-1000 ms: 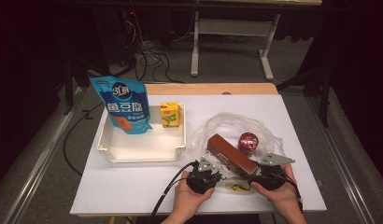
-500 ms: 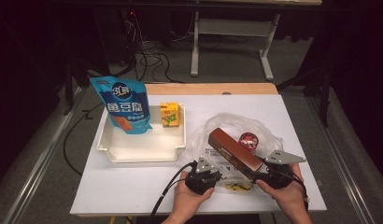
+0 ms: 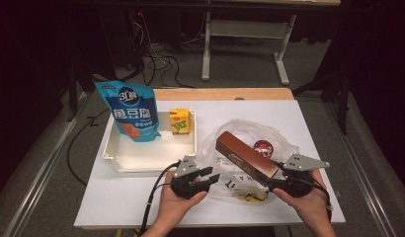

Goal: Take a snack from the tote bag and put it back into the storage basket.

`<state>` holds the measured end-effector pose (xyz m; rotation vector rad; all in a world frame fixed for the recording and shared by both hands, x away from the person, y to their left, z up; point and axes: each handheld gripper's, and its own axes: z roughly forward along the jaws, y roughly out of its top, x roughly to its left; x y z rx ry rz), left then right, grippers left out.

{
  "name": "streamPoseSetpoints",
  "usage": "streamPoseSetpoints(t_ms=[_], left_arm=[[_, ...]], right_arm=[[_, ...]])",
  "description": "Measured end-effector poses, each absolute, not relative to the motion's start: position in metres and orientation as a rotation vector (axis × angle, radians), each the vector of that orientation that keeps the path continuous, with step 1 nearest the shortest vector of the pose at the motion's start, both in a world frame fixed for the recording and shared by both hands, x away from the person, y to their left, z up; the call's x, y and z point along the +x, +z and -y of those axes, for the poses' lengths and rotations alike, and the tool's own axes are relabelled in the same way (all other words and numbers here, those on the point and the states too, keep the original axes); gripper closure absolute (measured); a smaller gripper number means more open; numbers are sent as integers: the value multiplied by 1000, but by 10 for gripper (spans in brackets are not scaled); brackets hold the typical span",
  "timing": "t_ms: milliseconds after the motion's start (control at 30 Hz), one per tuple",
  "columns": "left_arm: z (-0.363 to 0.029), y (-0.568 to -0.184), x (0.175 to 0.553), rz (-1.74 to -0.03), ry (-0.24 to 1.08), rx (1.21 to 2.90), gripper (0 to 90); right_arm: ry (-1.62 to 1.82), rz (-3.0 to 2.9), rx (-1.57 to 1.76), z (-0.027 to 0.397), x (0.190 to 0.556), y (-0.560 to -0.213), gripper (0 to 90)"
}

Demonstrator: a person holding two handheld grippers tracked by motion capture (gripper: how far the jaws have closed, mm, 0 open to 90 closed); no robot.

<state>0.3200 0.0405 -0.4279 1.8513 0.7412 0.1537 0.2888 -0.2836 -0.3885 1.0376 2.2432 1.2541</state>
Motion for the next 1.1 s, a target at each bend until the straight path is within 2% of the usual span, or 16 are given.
streamPoseSetpoints(t_ms=[33, 100, 333, 467, 633, 1100], left_arm=[[-47, -425, 320, -742, 183, 1846, 579], [-66, -419, 324, -753, 222, 1813, 509], [-99, -414, 339, -769, 200, 1761, 329], [-110, -414, 344, -774, 185, 1751, 280], [-112, -416, 347, -762, 170, 1778, 150], [-103, -422, 353, -548, 95, 1824, 128]], right_arm=[[1254, -2243, 1038, 284, 289, -389, 446], [1268, -2265, 1010, 282, 292, -384, 446], [1288, -2308, 971, 276, 299, -380, 446], [1306, -2332, 945, 276, 304, -379, 446], [1325, -2359, 912, 271, 307, -375, 446], [1341, -2441, 775, 260, 298, -384, 446]])
